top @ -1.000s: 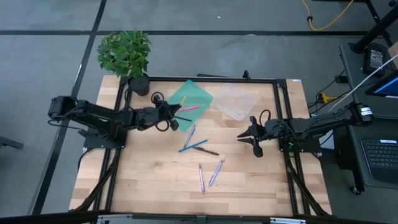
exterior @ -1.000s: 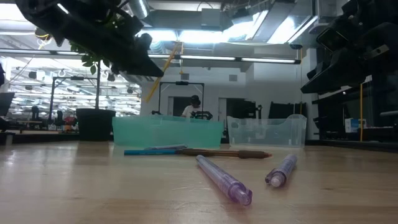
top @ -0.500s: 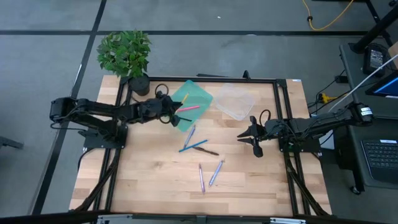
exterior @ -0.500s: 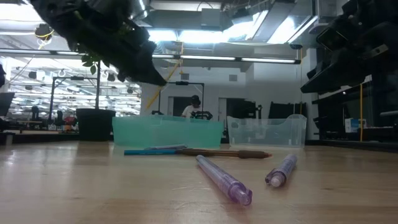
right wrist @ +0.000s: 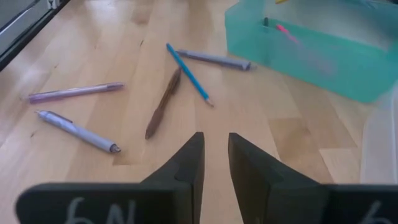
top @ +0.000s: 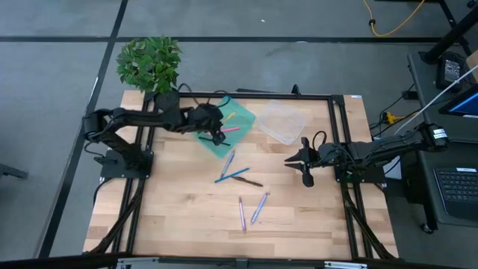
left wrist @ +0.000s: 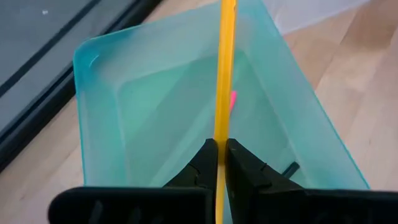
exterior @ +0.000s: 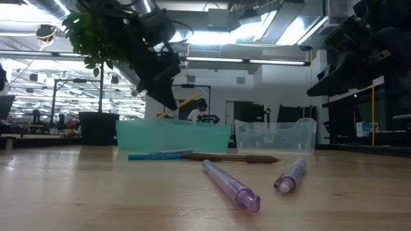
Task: Sort pens & pencils
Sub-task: Put the yellow pencil into the blue bin
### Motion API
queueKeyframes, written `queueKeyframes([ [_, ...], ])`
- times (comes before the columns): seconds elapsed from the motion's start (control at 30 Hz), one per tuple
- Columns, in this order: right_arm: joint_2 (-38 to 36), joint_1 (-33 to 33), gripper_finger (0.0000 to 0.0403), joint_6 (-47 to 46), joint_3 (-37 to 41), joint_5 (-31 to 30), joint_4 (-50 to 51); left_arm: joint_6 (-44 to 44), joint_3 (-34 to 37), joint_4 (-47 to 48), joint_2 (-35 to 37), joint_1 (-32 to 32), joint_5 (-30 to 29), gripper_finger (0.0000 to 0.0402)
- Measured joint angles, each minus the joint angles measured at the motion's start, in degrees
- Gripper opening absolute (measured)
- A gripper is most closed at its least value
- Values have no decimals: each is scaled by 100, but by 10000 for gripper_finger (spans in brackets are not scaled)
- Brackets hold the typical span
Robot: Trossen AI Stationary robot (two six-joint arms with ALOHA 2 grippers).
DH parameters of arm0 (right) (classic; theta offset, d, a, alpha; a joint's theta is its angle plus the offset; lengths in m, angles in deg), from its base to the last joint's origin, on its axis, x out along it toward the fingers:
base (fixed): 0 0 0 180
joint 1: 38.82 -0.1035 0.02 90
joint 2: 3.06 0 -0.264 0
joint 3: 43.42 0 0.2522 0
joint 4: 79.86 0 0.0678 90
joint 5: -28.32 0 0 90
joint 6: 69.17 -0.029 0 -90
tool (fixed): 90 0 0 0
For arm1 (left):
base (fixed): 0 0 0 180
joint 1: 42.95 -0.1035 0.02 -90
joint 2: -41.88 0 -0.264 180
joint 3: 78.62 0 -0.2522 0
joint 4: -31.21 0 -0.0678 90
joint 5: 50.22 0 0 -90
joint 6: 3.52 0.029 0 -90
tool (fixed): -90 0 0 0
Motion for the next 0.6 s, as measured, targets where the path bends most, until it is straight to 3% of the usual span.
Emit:
queueKeyframes([
  [0.3, 2, 0, 75, 9, 0, -4, 93, 164, -1012, 1458, -525, -71, 115, 11],
  [0.6, 1, 0, 75, -2, 0, -4, 97, 252, -1236, 1719, -1151, -189, 523, 11],
])
